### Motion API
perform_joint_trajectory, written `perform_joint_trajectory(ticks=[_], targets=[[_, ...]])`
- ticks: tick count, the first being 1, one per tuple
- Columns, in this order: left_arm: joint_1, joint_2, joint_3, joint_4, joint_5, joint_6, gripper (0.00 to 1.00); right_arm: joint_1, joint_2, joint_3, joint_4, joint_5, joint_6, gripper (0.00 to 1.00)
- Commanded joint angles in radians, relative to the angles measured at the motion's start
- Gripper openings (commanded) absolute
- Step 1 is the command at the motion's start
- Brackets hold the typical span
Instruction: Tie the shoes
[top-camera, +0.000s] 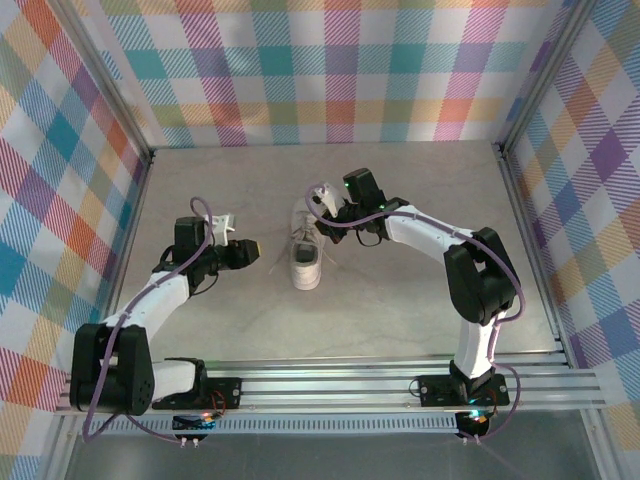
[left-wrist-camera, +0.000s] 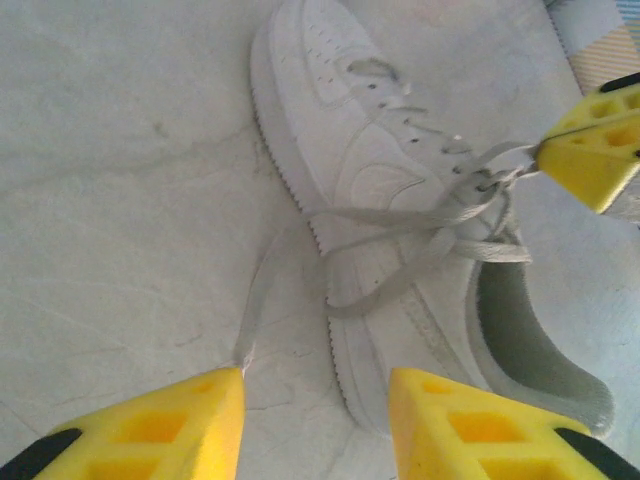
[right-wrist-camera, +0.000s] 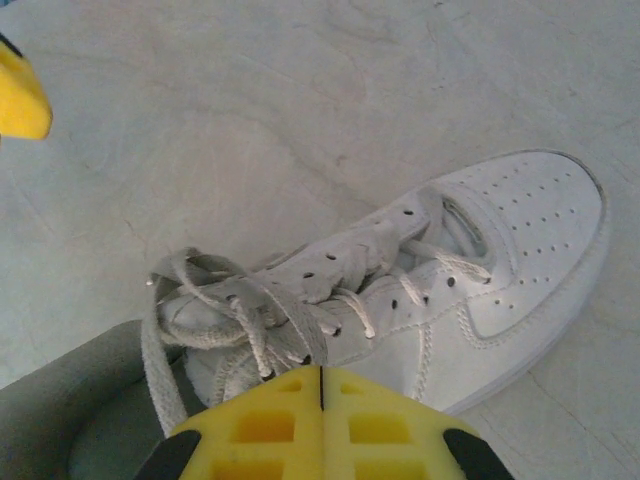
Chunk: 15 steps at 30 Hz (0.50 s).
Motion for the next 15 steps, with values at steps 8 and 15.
perform_joint_trajectory(ticks=[8,15], targets=[[-0.24,-0.005,0.209,-0.091,-0.051,0.679,0.4,-0.038,-0.005,0.054,0.048,-0.209,0.064,0.0],[-0.386,0.176,0.298,-0.077,-0.21,0.91,0.36,-0.072,0.025,0.087,0.022,-0.273,0.117,0.0]])
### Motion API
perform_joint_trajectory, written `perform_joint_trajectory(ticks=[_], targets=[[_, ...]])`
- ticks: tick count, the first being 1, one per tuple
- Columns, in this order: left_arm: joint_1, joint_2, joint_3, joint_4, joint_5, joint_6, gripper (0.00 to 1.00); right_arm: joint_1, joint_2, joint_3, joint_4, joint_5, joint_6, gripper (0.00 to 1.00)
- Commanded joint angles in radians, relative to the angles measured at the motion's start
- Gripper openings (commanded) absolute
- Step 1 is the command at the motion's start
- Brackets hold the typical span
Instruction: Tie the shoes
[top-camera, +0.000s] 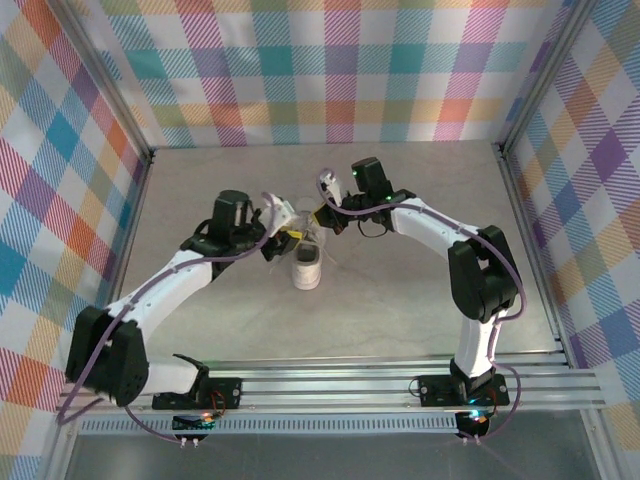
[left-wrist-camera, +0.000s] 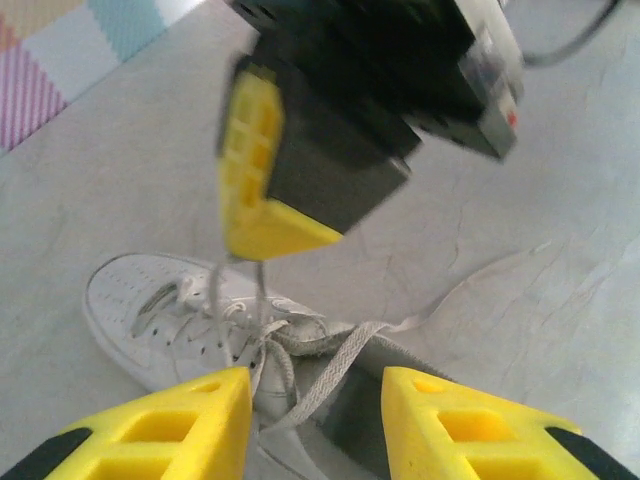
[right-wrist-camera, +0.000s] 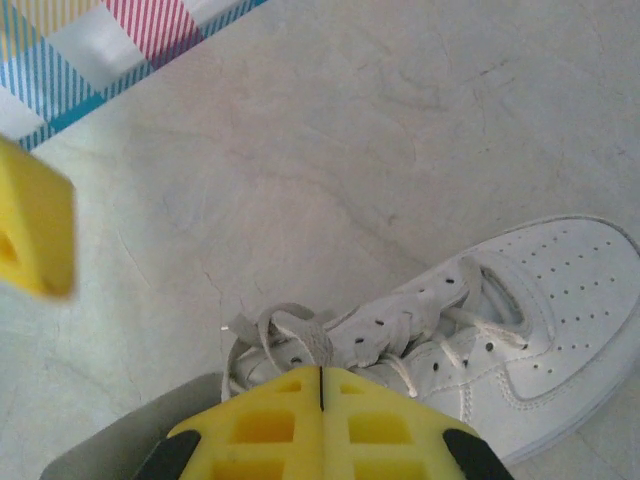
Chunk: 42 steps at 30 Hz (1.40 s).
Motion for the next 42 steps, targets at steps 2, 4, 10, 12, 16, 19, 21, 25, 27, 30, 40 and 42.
perform_joint_trajectory(ticks=[2,4,10,12,16,19,21,25,27,30,40,42], targets=[[-0.054,0.087,0.029,-0.011,-0.106,0.234,0.35,-0.015,0.015,0.034,0.002,-0.079,0.035,0.0],[-0.082,0.127,0.046,-0.017,-0.133,0.283,0.35,-0.017,0.017,0.039,-0.012,-0.084,0.031,0.0],[-0.129,0.198,0.07,0.004,-0.224,0.379,0.37,-0.018,0.03,0.058,-0.036,-0.102,0.023,0.0],[-0.133,0.217,0.08,0.002,-0.246,0.397,0.38,-0.018,0.035,0.061,-0.037,-0.107,0.023,0.0],[-0.137,0.242,0.091,-0.014,-0.276,0.435,0.37,-0.018,0.038,0.061,-0.041,-0.109,0.024,0.0],[-0.139,0.24,0.09,-0.027,-0.292,0.448,0.31,-0.018,0.038,0.063,-0.045,-0.107,0.021,0.0],[-0.139,0.233,0.09,-0.04,-0.295,0.452,0.22,-0.018,0.037,0.064,-0.047,-0.106,0.019,0.0],[-0.139,0.209,0.089,-0.055,-0.298,0.439,0.0,-0.018,0.035,0.063,-0.048,-0.104,0.017,0.0],[-0.137,0.193,0.086,-0.055,-0.292,0.424,0.0,-0.018,0.035,0.061,-0.047,-0.105,0.015,0.0],[-0.124,0.171,0.086,-0.052,-0.274,0.377,0.0,-0.018,0.033,0.06,-0.046,-0.107,0.013,0.0],[-0.014,0.168,0.135,-0.045,-0.147,0.195,0.0,-0.018,0.021,0.056,-0.041,-0.119,-0.016,0.0],[-0.005,0.178,0.146,-0.045,-0.137,0.179,0.0,-0.017,0.02,0.057,-0.04,-0.122,-0.022,0.0]])
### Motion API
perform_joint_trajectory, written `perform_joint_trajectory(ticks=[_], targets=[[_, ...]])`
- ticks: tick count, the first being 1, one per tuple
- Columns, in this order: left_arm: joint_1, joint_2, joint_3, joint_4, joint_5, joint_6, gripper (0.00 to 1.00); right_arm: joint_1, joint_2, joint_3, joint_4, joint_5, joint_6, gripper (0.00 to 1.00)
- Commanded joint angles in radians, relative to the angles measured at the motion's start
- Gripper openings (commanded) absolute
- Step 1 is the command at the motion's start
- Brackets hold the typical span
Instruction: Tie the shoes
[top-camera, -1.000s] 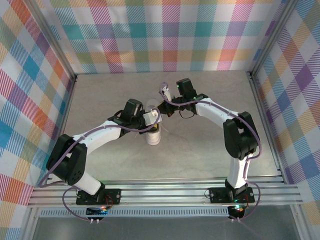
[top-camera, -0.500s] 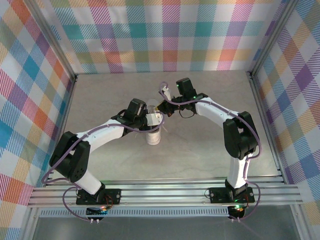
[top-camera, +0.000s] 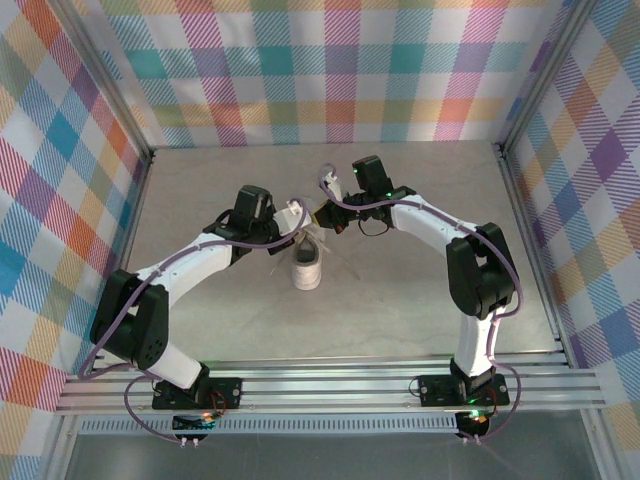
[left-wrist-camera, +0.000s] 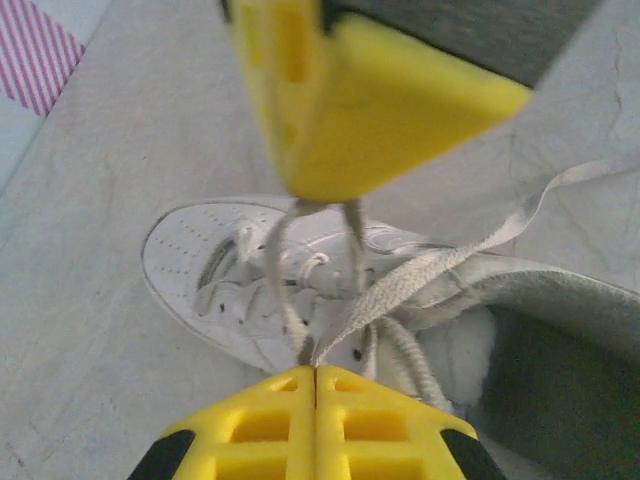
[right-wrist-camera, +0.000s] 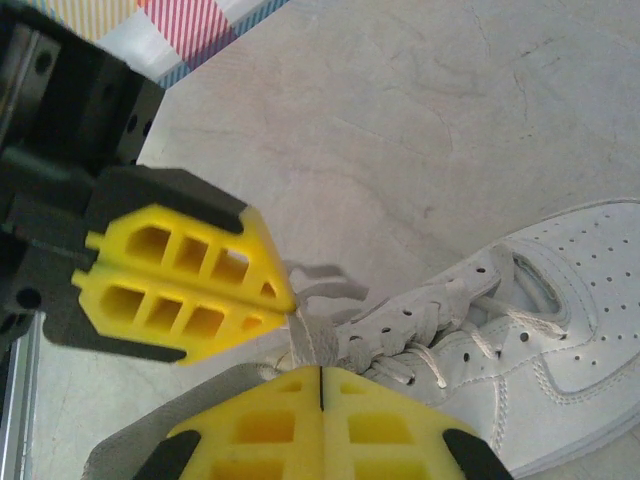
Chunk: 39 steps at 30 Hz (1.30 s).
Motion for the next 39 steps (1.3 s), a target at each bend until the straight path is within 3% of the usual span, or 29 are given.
perform_joint_trajectory(ticks=[1,6,16,33,39], targets=[[0.014,0.004,0.048,-0.012,0.067,-0.064,0.0,-0.008,-0.006,0.026,0.009,-0.046,-0.035,0.0],[0.018,0.028,0.062,0.005,0.089,-0.081,0.0,-0.007,-0.006,0.026,0.009,-0.056,-0.044,0.0],[0.021,0.067,0.087,0.008,0.111,-0.076,0.23,-0.006,-0.001,0.037,-0.013,-0.072,-0.07,0.0],[0.042,0.09,0.132,-0.046,0.169,-0.052,0.41,0.001,0.014,0.071,-0.098,-0.101,-0.161,0.0],[0.067,0.124,0.188,-0.159,0.258,-0.001,0.43,0.001,0.006,0.063,-0.092,-0.117,-0.182,0.0]])
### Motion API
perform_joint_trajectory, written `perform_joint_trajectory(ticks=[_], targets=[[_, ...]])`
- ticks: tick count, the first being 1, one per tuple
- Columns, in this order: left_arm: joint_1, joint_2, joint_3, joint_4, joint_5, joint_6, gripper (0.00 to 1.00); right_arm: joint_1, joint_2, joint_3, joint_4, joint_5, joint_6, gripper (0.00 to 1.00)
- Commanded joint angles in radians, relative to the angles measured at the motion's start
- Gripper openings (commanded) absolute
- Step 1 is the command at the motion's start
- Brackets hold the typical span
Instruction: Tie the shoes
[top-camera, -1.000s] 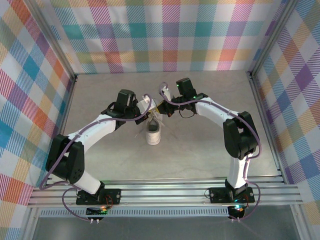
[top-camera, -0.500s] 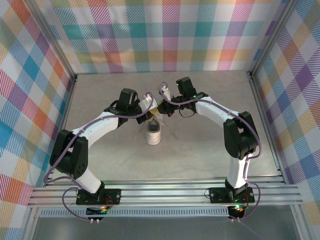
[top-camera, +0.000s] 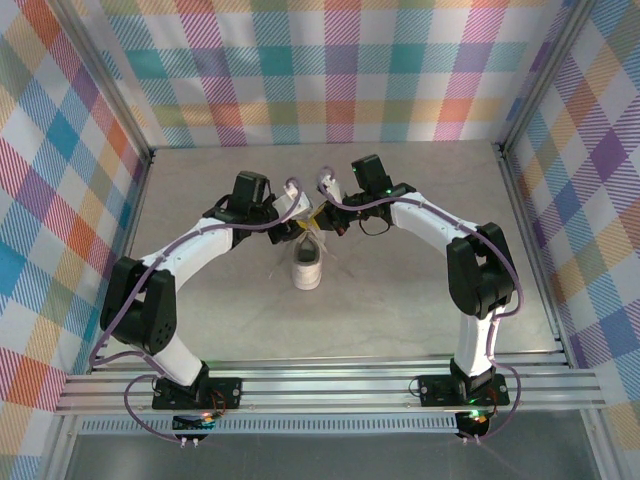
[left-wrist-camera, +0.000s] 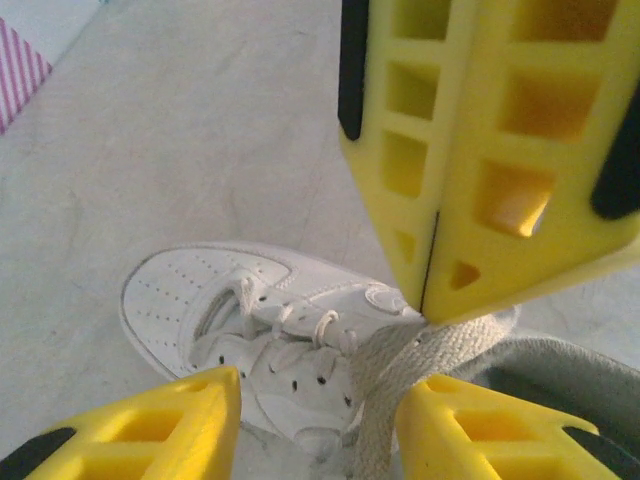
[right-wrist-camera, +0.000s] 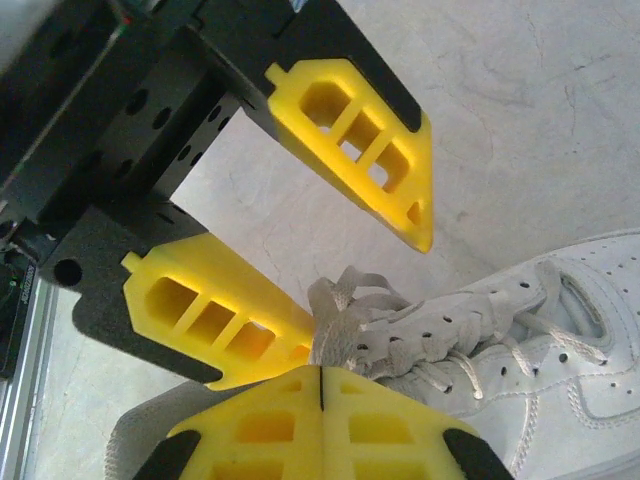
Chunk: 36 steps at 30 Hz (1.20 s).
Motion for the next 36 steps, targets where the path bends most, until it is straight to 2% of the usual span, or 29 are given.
perform_joint_trajectory(ticks=[1,7,14,17,21,25,31,36], targets=[[0.011,0.032,0.06,-0.081,0.094,0.056,0.43,-0.001,0.0,0.025,-0.006,-0.057,-0.044,0.0],[0.013,0.063,0.1,-0.159,0.123,0.078,0.4,0.001,-0.002,0.026,-0.009,-0.077,-0.066,0.0],[0.016,0.095,0.143,-0.212,0.149,0.094,0.27,0.007,-0.008,0.022,-0.024,-0.086,-0.114,0.0],[0.017,0.097,0.144,-0.217,0.149,0.093,0.24,0.008,-0.011,0.018,-0.026,-0.077,-0.134,0.0],[0.021,0.104,0.149,-0.228,0.141,0.088,0.15,0.013,-0.017,0.013,-0.024,-0.067,-0.145,0.0],[0.021,0.104,0.144,-0.209,0.121,0.06,0.11,0.015,-0.017,0.015,-0.028,-0.062,-0.144,0.0],[0.011,0.075,0.088,-0.1,0.026,-0.013,0.0,0.019,-0.005,0.026,-0.047,-0.053,-0.135,0.0],[-0.023,0.059,0.053,-0.022,-0.084,-0.04,0.0,0.021,-0.003,0.033,-0.045,-0.072,-0.112,0.0]])
